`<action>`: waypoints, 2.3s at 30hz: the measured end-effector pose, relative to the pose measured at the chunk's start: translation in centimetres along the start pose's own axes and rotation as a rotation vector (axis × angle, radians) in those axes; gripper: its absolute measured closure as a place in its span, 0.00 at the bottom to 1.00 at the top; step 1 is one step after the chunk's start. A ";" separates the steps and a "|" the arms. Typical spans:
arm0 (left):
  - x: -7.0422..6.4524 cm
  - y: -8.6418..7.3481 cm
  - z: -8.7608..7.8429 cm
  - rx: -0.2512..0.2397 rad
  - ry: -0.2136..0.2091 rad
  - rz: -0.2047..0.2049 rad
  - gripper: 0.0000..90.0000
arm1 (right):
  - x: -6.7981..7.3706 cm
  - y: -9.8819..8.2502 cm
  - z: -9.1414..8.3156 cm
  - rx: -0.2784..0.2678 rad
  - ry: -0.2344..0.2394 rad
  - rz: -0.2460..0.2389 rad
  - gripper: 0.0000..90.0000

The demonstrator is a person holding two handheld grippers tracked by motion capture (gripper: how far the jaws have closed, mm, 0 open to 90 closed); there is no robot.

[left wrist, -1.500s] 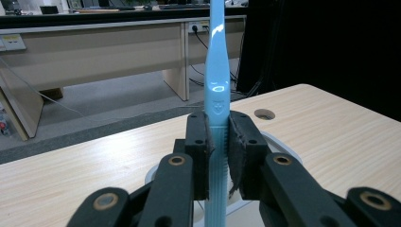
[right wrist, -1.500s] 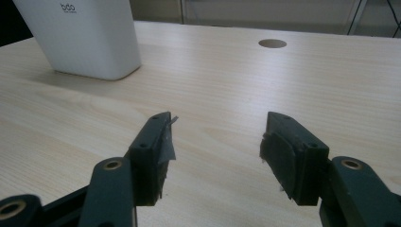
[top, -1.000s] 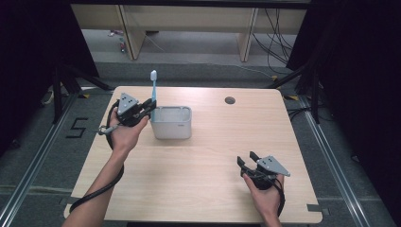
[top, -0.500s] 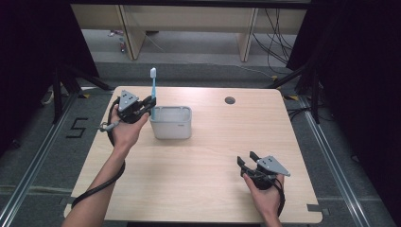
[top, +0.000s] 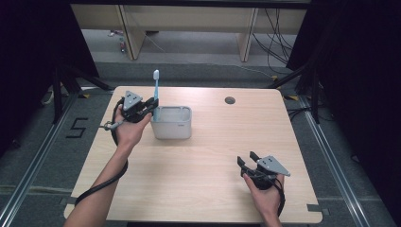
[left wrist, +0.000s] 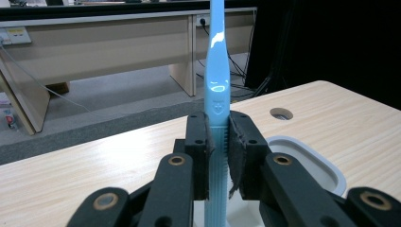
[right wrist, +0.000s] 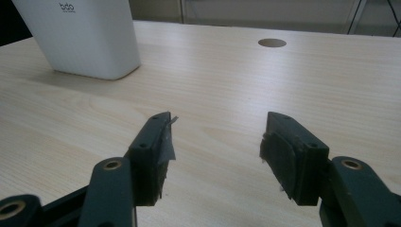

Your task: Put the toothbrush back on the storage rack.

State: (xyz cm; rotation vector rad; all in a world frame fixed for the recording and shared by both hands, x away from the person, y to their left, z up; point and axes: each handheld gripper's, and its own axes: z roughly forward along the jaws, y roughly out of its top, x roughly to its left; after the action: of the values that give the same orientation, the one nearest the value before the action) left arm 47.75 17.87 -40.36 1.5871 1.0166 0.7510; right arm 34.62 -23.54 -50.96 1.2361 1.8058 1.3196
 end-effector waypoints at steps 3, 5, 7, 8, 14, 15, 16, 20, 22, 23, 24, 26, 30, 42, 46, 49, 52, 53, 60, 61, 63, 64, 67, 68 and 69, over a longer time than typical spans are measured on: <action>0.1 -0.2 0.1 0.004 0.006 -0.001 0.87 | 0.0 0.0 0.0 -0.003 0.000 -0.005 0.48; 0.1 -0.4 0.1 0.008 0.006 -0.004 0.87 | 0.3 -0.1 0.0 0.015 0.005 0.034 0.48; 0.2 -0.5 0.2 0.011 0.005 -0.001 0.87 | 0.3 -0.1 0.0 0.011 0.004 0.024 0.48; 0.2 -0.6 0.2 0.014 0.006 -0.001 0.87 | 0.0 -0.1 0.1 0.002 -0.002 -0.008 0.48; 0.2 -1.1 0.2 0.026 0.013 0.011 0.87 | 0.1 -0.1 0.1 0.014 0.001 0.004 0.48; 0.1 -1.2 0.3 0.028 0.012 0.011 0.87 | 0.1 -0.1 0.1 0.014 0.001 0.005 0.48; 0.1 -1.2 0.3 0.028 0.013 0.008 0.87 | 0.0 -0.1 0.1 0.013 0.005 -0.001 0.48; 0.1 -1.5 0.3 0.040 0.012 0.012 0.87 | 0.1 -0.1 0.1 0.012 -0.004 0.004 0.48; 0.1 -1.6 0.3 0.045 0.012 0.017 0.87 | 0.1 -0.2 0.1 0.010 0.004 0.001 0.48; 0.1 -1.7 0.3 0.048 0.013 0.018 0.87 | 0.1 -0.1 0.1 0.012 0.004 0.008 0.48; 0.1 -1.8 0.3 0.049 0.014 0.017 0.87 | 0.1 -0.2 0.2 0.010 0.015 0.008 0.48; 0.1 -1.9 0.3 0.055 0.015 0.020 0.87 | 0.2 -0.2 0.1 0.010 0.006 0.018 0.48; 0.1 -2.0 0.3 0.068 0.016 0.023 0.87 | 0.2 -0.2 0.2 0.007 0.007 0.005 0.48; 0.1 -2.1 0.2 0.143 0.019 0.032 0.87 | 0.2 -0.2 0.2 0.009 0.008 0.009 0.48; 0.2 -2.2 0.2 0.159 0.022 0.027 0.87 | 0.1 -0.2 0.2 0.010 0.007 -0.005 0.48; 0.2 -2.2 0.2 0.170 0.024 0.028 0.87 | 0.2 -0.2 0.2 0.012 0.004 -0.004 0.48; 0.1 -2.3 0.2 0.182 0.024 0.030 0.87 | 0.2 -0.2 0.2 0.012 0.005 -0.003 0.48; 0.1 -2.4 0.2 0.186 0.024 0.030 0.87 | 0.1 -0.2 0.3 0.004 0.006 -0.009 0.48; 0.3 -2.6 0.3 0.216 0.023 0.019 0.87 | 0.2 -0.2 0.2 0.014 0.006 -0.003 0.48; 0.3 -2.7 0.3 0.221 0.024 0.018 0.87 | 0.2 -0.2 0.2 0.014 0.006 -0.003 0.48; 0.3 -2.8 0.4 0.223 0.023 0.014 0.87 | 0.2 -0.2 0.2 0.016 0.005 0.005 0.48; 0.3 -2.8 0.4 0.226 0.023 0.012 0.87 | 0.2 -0.2 0.2 0.016 0.006 -0.002 0.48; 0.4 -2.9 0.4 0.238 0.018 0.015 0.87 | 0.1 -0.3 0.3 0.021 0.001 -0.006 0.48; 0.3 -3.0 0.5 0.235 0.017 0.011 0.87 | 0.2 -0.3 0.3 0.021 0.002 -0.005 0.48; 0.3 -3.0 0.5 0.238 0.017 0.009 0.87 | 0.2 -0.3 0.3 0.021 0.003 -0.006 0.48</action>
State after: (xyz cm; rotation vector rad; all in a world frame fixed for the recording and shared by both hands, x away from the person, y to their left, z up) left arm 47.63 18.17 -43.36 1.7918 1.1449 0.6697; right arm 34.69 -23.31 -51.29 1.2400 1.8287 1.3026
